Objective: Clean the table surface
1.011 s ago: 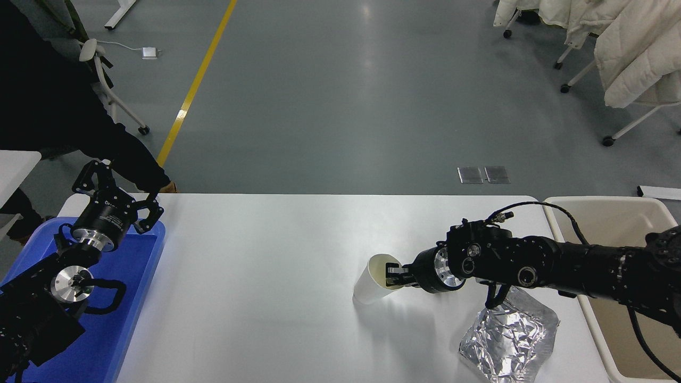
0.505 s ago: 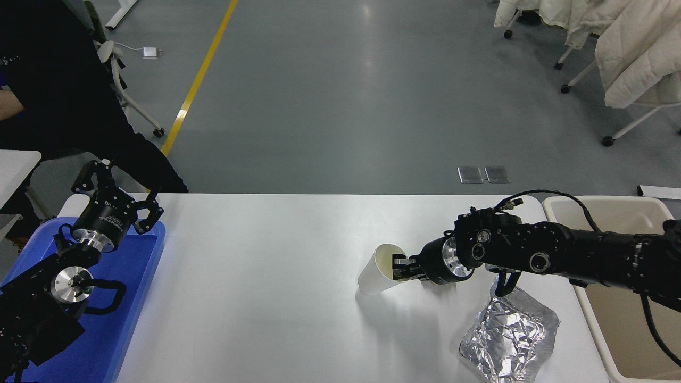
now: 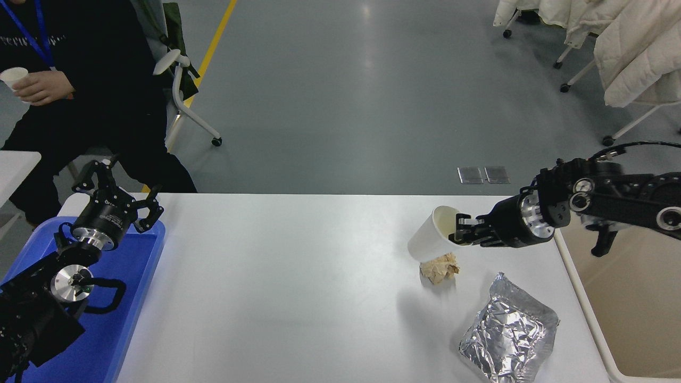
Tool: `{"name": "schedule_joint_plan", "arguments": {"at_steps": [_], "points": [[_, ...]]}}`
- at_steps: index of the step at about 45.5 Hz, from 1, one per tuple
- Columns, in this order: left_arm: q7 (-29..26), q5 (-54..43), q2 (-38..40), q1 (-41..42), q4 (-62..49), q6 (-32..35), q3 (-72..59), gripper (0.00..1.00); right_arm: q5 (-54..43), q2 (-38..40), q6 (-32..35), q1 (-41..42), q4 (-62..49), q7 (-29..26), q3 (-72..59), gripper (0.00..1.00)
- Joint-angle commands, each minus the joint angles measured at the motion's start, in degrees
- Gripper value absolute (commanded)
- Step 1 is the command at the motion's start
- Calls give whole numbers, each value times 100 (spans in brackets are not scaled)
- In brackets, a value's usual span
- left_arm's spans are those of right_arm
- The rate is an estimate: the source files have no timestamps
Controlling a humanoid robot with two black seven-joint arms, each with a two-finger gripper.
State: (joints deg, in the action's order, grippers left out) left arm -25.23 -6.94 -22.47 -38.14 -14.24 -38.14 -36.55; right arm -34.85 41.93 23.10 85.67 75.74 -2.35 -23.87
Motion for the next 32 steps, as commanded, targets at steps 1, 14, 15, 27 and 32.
{"name": "schedule_joint_plan", "arguments": {"at_steps": [1, 14, 15, 27, 32], "points": [[0, 0, 6, 0, 0, 0, -1, 100, -4, 957, 432, 793, 705, -20, -214, 0], [0, 0, -3, 0, 0, 0, -1, 100, -13, 1406, 950, 1337, 723, -29, -285, 0], [0, 0, -3, 0, 0, 0, -1, 100, -22, 1441, 994, 1390, 732, -46, -285, 0], [9, 0, 6, 0, 0, 0, -1, 100, -75, 1801, 1521, 1857, 714, -55, -294, 0], [0, 0, 6, 0, 0, 0, -1, 100, -83, 1836, 1522, 1865, 705, -55, -355, 0]]}}
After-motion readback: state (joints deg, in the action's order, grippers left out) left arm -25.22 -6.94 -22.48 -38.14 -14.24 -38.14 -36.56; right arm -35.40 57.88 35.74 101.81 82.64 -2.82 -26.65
